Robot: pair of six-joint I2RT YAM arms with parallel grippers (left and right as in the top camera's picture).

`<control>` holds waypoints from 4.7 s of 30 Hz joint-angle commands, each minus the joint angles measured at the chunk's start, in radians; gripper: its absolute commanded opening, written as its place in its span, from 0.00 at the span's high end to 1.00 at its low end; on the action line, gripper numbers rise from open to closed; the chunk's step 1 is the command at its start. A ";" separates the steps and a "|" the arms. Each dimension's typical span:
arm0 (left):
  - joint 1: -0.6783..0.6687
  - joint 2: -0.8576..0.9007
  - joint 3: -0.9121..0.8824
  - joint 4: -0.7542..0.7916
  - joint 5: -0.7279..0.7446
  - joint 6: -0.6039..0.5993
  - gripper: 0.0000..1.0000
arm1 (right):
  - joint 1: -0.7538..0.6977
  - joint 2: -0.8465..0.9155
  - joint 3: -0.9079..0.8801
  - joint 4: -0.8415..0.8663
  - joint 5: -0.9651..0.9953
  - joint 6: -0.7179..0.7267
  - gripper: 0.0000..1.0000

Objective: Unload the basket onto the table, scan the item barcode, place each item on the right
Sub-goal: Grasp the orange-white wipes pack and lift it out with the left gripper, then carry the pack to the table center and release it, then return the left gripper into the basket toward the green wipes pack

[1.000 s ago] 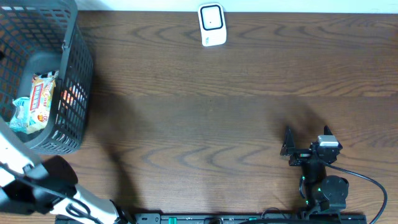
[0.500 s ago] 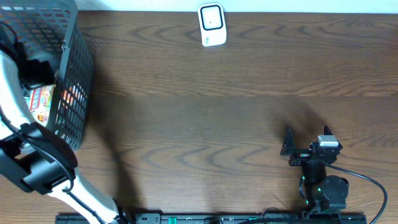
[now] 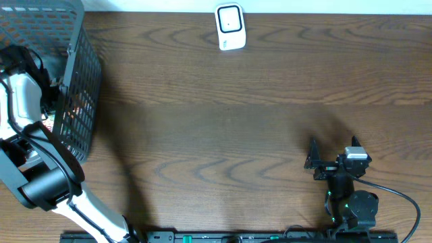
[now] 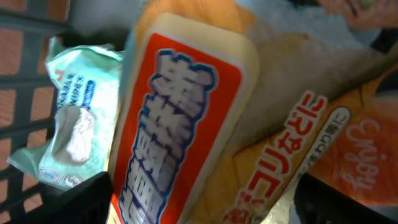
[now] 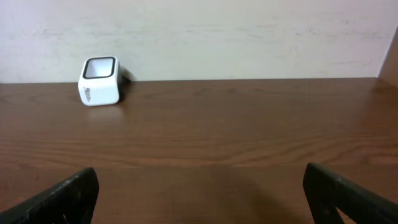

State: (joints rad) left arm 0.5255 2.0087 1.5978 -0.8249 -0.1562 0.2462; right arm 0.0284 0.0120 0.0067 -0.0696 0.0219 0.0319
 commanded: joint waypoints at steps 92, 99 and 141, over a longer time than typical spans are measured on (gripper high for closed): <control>-0.640 -0.572 0.101 0.045 -0.135 -0.643 0.22 | -0.003 -0.005 -0.001 -0.003 0.001 -0.014 0.01; -0.228 -0.641 0.100 0.032 -0.145 -0.642 0.14 | -0.003 -0.005 -0.001 -0.003 0.002 -0.014 0.01; 0.048 0.113 0.027 -0.009 -0.302 -0.107 0.14 | -0.003 -0.005 -0.001 -0.003 0.001 -0.014 0.01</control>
State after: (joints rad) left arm 0.5720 2.0983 1.6409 -0.8448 -0.4103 0.1158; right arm 0.0284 0.0120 0.0067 -0.0696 0.0219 0.0319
